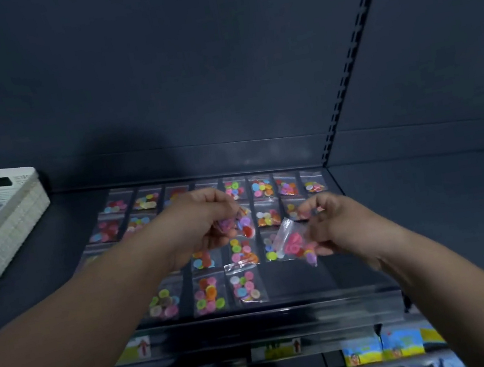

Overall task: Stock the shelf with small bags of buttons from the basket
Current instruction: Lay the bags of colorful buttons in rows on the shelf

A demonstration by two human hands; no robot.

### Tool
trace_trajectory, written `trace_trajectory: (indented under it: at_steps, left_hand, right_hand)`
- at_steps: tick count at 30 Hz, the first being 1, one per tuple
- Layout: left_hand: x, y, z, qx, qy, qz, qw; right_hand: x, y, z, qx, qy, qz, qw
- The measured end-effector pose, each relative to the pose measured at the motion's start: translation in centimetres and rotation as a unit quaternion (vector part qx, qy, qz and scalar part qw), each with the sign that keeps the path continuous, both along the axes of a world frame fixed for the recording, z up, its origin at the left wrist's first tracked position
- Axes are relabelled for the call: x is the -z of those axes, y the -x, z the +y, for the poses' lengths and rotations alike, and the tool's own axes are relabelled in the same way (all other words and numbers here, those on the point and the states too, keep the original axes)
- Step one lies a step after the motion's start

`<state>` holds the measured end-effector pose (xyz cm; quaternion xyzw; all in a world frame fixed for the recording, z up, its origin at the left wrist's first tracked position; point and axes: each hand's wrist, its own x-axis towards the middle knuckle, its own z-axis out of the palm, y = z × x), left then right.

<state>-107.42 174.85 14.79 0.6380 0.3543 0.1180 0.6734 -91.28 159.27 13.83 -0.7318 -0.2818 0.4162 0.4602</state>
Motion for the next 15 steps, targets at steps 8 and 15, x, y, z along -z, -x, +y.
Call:
trace_trajectory:
  at_steps: [8, 15]
  left_hand:
    - [0.2, -0.4, -1.2, 0.006, 0.003, 0.011, 1.000]
    - [0.8, 0.2, -1.4, -0.008, -0.001, 0.021, 1.000]
  right_hand:
    - [4.5, 0.4, -2.3, -0.083, 0.136, -0.255, 0.954]
    - [6.3, 0.0, -3.2, -0.219, -0.030, -0.432, 0.874]
